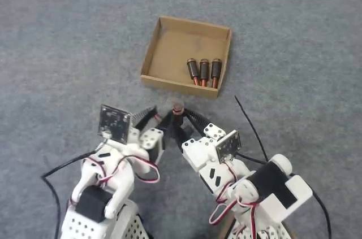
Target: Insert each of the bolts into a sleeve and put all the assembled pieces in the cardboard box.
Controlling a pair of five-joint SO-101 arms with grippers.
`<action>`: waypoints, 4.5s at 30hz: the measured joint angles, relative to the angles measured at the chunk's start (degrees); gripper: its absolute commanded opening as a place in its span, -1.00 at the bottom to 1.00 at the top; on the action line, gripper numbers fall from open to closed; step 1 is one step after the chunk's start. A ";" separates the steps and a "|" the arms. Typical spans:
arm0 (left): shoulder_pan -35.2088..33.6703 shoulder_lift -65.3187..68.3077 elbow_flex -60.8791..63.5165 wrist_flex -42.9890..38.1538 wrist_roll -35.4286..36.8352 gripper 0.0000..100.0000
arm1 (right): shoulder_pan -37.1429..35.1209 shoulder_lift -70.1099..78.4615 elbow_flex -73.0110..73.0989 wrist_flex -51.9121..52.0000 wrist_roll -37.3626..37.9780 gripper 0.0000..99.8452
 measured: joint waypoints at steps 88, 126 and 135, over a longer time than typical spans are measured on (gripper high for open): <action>-38.86 0.09 15.12 -3.78 -6.86 -0.98 | 18.99 29.89 -111.47 134.95 3.78 -0.58; -38.86 0.09 15.12 -3.78 -6.95 -0.98 | 4.31 2.02 -106.90 188.31 17.76 -0.97; -38.86 0.09 15.12 -3.78 -6.95 -0.98 | 3.96 -11.96 -84.75 184.18 31.30 -0.96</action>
